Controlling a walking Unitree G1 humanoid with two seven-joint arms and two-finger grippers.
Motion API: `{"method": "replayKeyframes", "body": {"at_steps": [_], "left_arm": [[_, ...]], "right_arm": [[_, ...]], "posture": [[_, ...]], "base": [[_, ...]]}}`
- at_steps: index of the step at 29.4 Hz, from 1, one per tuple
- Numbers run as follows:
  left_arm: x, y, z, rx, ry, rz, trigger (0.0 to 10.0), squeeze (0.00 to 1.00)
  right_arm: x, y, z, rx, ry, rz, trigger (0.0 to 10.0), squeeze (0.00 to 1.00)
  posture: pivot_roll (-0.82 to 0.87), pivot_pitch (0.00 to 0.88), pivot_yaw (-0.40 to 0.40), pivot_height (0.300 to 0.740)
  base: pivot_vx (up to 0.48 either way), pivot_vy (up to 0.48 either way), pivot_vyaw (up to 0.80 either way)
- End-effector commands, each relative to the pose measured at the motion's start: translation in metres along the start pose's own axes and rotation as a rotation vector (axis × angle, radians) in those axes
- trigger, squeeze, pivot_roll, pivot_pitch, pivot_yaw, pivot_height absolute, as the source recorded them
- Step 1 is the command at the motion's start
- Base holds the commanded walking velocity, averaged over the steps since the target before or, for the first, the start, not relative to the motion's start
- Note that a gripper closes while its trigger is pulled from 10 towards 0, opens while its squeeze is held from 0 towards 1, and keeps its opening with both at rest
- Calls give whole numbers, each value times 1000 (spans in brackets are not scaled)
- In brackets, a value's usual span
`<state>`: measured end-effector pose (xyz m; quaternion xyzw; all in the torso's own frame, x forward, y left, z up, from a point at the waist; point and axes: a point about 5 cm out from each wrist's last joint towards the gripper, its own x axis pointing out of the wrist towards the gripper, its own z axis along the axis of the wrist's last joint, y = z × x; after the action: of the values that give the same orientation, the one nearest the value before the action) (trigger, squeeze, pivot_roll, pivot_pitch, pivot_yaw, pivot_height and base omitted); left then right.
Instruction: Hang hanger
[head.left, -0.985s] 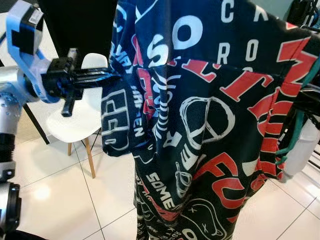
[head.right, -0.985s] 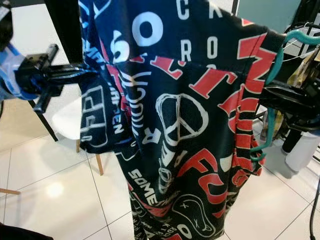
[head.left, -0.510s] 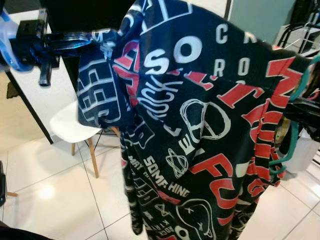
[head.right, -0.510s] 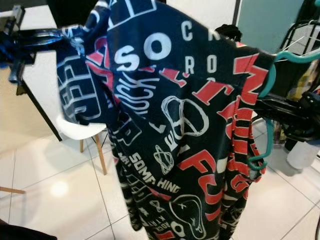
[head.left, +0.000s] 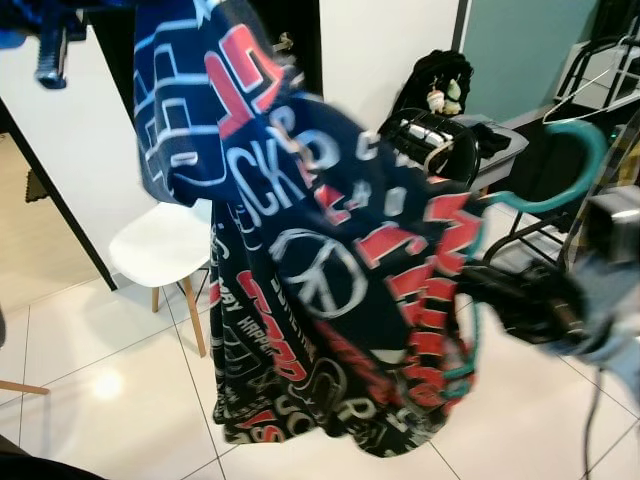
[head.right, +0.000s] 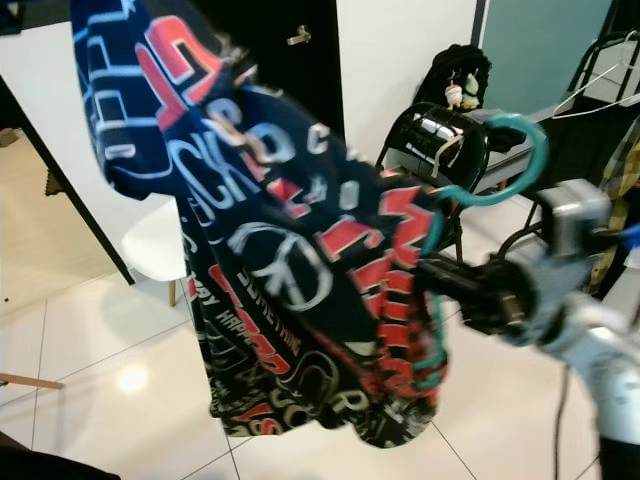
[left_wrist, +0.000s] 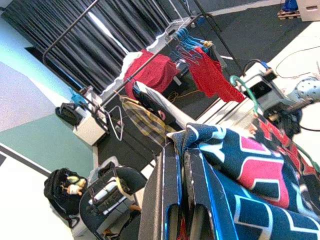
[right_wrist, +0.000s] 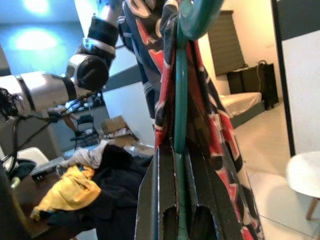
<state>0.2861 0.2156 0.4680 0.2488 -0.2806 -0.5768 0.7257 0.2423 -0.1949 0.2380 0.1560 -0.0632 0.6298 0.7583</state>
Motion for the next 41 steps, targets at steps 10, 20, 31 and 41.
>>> {"method": "replayKeyframes", "body": {"at_steps": [10,20,31,41], "left_arm": [[10,6,1,18,0,-1,0,0],[-2,23,16,56,-32,136,0,0],[-2,43,40,60,-157,293,0,0],[0,43,30,29,-147,285,0,0]], "right_arm": [[21,3,-8,-27,35,54,10000,0],[13,4,-16,-11,45,27,10000,0],[16,-5,-35,-45,45,-71,10000,0],[29,6,-7,-67,-168,66,10000,0]], "posture": [[-22,0,88,740],[-19,0,85,740],[-9,0,98,740],[-9,0,102,740]], "base": [[0,0,0],[0,0,0],[0,0,0],[0,0,0]]}}
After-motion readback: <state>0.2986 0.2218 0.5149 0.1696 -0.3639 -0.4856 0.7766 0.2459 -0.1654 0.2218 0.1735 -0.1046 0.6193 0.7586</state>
